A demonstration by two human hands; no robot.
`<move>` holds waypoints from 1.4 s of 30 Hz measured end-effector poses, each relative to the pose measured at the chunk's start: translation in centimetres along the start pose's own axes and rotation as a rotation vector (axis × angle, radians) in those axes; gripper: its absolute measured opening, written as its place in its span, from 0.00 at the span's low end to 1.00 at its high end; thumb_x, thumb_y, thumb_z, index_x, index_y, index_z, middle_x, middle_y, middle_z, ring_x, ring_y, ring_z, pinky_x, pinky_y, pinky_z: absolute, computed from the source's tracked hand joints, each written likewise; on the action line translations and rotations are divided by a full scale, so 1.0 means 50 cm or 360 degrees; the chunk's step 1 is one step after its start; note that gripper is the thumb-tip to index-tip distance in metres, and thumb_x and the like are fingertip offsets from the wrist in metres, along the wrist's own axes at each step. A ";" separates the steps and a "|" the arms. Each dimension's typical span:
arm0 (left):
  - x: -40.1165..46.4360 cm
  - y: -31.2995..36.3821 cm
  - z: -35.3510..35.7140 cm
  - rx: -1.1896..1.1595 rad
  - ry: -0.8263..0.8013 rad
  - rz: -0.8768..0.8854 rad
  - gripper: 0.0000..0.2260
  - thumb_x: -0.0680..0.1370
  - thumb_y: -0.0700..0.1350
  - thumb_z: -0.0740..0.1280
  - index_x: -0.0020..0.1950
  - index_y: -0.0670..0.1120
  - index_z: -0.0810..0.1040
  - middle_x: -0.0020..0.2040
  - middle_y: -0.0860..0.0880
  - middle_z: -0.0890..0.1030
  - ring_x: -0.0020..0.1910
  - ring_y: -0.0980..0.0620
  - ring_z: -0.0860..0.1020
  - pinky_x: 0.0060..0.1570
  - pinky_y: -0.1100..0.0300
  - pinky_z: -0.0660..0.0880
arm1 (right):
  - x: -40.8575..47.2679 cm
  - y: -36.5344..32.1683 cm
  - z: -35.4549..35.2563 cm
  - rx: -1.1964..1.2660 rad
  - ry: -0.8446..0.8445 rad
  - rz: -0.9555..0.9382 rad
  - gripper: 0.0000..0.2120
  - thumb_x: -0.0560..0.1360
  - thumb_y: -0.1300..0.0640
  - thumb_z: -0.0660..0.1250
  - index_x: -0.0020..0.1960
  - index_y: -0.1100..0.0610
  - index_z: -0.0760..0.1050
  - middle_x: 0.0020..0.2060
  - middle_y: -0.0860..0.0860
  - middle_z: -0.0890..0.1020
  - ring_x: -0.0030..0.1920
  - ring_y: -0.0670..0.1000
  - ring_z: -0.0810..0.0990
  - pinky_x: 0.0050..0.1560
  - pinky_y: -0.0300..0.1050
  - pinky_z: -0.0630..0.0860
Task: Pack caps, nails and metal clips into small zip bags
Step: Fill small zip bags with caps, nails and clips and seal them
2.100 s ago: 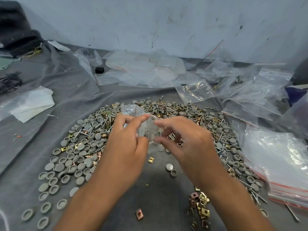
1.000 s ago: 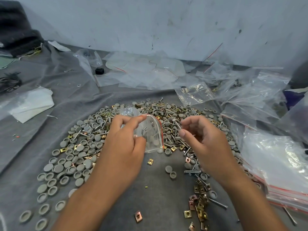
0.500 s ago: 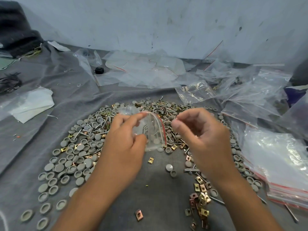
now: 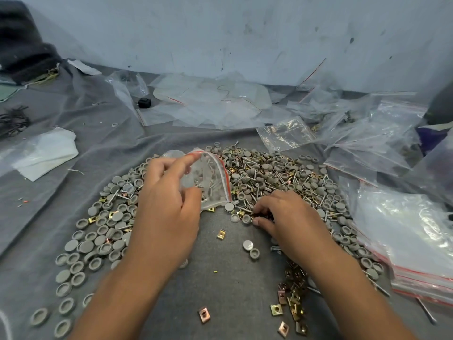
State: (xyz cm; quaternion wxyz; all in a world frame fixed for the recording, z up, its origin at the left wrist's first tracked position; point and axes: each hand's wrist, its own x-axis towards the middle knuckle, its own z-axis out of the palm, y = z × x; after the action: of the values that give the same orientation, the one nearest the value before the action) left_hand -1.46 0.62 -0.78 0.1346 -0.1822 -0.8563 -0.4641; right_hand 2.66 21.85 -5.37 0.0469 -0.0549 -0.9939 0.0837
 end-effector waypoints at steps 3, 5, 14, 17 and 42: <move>0.000 -0.004 -0.003 0.0007 -0.0028 -0.0002 0.23 0.78 0.36 0.60 0.72 0.52 0.74 0.54 0.53 0.71 0.49 0.67 0.71 0.45 0.80 0.64 | -0.004 0.001 -0.003 0.0065 0.0049 -0.0033 0.09 0.83 0.45 0.61 0.57 0.43 0.78 0.51 0.39 0.78 0.54 0.45 0.74 0.50 0.42 0.73; 0.004 -0.010 -0.005 0.0008 -0.0036 -0.0040 0.24 0.78 0.37 0.60 0.72 0.53 0.73 0.55 0.53 0.71 0.48 0.67 0.71 0.45 0.79 0.64 | -0.003 0.001 -0.007 0.0298 0.0126 0.0029 0.08 0.84 0.47 0.60 0.55 0.45 0.77 0.48 0.39 0.78 0.50 0.40 0.75 0.49 0.37 0.73; 0.006 -0.015 -0.001 0.0025 -0.0022 -0.0056 0.24 0.78 0.37 0.61 0.72 0.54 0.74 0.56 0.52 0.70 0.52 0.69 0.69 0.51 0.81 0.60 | -0.018 -0.089 0.019 0.0572 0.0001 -0.0392 0.08 0.83 0.56 0.64 0.59 0.51 0.80 0.51 0.48 0.77 0.52 0.46 0.75 0.54 0.44 0.73; 0.006 -0.016 -0.001 0.0033 -0.0011 -0.0028 0.24 0.78 0.36 0.61 0.72 0.53 0.74 0.56 0.53 0.70 0.53 0.74 0.67 0.52 0.83 0.59 | -0.017 -0.097 0.019 0.0506 -0.0114 -0.0366 0.13 0.81 0.51 0.67 0.65 0.50 0.78 0.56 0.47 0.76 0.58 0.49 0.75 0.60 0.48 0.74; -0.001 -0.008 -0.004 0.0013 -0.0068 -0.0053 0.24 0.78 0.41 0.59 0.73 0.55 0.72 0.53 0.62 0.68 0.43 0.62 0.70 0.48 0.79 0.63 | -0.032 -0.091 -0.007 0.0440 -0.0362 -0.0472 0.09 0.79 0.47 0.69 0.58 0.45 0.76 0.50 0.41 0.75 0.54 0.46 0.76 0.56 0.46 0.75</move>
State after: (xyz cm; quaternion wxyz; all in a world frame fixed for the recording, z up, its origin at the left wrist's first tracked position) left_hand -1.59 0.26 -0.97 0.1092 -0.1773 -0.8639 -0.4586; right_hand 3.79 17.24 -4.37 -0.0465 0.1086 -0.9690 0.2170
